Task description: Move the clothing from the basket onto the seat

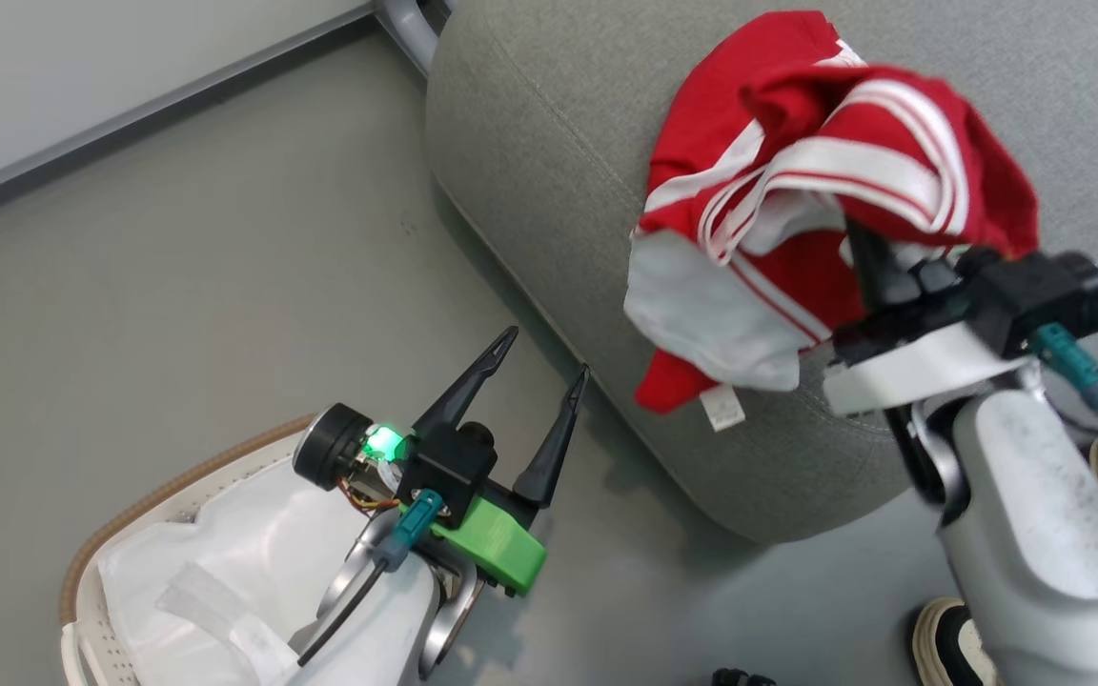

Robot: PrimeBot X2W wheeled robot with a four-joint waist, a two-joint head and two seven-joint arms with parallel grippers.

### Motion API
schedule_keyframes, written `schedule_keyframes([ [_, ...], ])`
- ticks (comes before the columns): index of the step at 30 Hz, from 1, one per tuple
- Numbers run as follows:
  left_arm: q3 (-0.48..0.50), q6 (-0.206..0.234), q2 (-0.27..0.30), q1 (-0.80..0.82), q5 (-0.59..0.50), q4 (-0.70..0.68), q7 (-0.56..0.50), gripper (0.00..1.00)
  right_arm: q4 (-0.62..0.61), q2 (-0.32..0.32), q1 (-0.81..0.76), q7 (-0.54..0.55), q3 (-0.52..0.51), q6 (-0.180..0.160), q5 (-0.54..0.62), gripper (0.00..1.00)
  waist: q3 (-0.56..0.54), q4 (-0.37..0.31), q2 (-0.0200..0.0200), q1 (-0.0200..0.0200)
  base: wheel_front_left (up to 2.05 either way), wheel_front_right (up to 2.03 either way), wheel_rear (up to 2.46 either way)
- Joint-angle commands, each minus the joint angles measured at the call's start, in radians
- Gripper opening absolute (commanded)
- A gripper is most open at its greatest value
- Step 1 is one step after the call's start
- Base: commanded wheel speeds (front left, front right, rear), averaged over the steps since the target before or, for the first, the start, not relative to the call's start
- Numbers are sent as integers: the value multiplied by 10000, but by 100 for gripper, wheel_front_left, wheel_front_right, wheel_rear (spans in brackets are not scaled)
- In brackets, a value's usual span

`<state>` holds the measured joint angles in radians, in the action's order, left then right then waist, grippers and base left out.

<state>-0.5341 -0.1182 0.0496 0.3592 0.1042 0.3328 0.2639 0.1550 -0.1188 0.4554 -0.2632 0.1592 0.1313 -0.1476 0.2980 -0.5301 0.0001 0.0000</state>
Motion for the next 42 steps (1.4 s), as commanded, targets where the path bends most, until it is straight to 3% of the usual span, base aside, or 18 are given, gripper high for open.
schedule_keyframes([
  [1,89,-32,174,207,-116,42,8,100,-57,-205,507,-21,-122,-11,1,0,426,-51,-1,0,0,0,0],
  [10,-74,-94,418,694,-303,230,8,100,524,-1778,3272,-21,-1279,-11,72,0,1634,643,-1,0,0,0,0],
  [20,-402,-118,574,1432,-414,472,8,100,3044,-3184,5101,-21,-2635,-12,549,0,2998,1779,-1,0,0,0,0],
  [26,-493,-124,710,1774,-451,613,8,100,5149,-3166,5412,-19,-3185,-12,500,0,3686,2285,-1,0,0,0,0],
  [35,-469,-112,695,1957,-465,655,8,100,6766,-2230,4813,-21,-3389,-12,330,0,3957,2400,-1,0,0,0,0],
  [36,-459,-94,670,1962,-445,675,8,100,6806,-2117,4687,-19,-3427,-12,327,10,3916,2371,-1,0,0,0,0],
  [38,-442,-87,616,1943,-401,660,8,100,6804,-1977,4441,-19,-3458,-12,332,100,3791,2331,-1,0,0,0,0],
  [42,-379,-67,540,1764,-322,700,8,100,6439,-1731,3764,-12,-3593,-12,473,100,3381,2264,-1,0,0,0,0],
])
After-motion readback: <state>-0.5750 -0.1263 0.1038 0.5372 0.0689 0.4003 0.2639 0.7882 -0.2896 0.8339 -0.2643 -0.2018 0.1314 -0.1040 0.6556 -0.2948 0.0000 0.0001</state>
